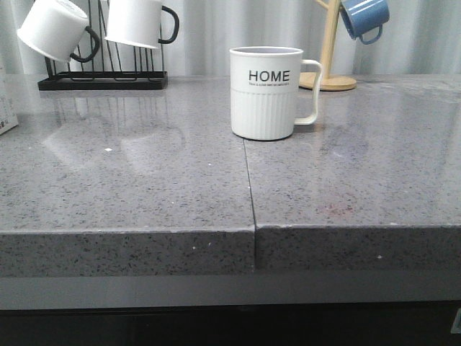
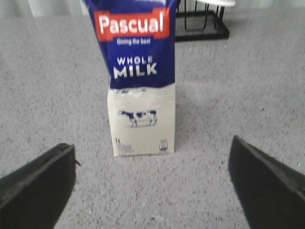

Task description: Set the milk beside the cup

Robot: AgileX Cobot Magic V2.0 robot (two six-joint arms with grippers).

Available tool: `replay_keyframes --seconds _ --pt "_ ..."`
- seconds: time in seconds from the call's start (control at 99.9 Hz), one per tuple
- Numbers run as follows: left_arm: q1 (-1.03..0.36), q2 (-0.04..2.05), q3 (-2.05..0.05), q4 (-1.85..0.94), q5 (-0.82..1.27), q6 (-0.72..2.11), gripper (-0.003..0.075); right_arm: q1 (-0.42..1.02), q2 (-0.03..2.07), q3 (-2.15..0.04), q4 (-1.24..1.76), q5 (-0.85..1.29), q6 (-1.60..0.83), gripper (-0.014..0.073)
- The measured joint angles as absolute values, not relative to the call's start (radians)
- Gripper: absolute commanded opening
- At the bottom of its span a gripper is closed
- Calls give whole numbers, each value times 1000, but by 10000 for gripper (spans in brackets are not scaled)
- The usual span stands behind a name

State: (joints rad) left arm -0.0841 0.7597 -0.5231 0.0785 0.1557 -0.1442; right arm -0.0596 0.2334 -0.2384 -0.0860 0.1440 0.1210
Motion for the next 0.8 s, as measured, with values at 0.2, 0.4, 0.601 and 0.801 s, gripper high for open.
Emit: replay_keyframes --seconds 0.2,0.4,0.601,0.801 --pt "-84 790 -523 67 72 -144 642 -60 233 -238 -86 144 121 -120" --pt "-84 915 -523 42 -56 -144 642 -60 233 -238 -86 144 121 -120" --pt "-84 1036 -523 34 -213 -144 642 -60 233 -238 -86 144 121 -120" --pt "-84 1149 -523 8 -350 -144 642 -60 233 -238 -86 144 121 -120"
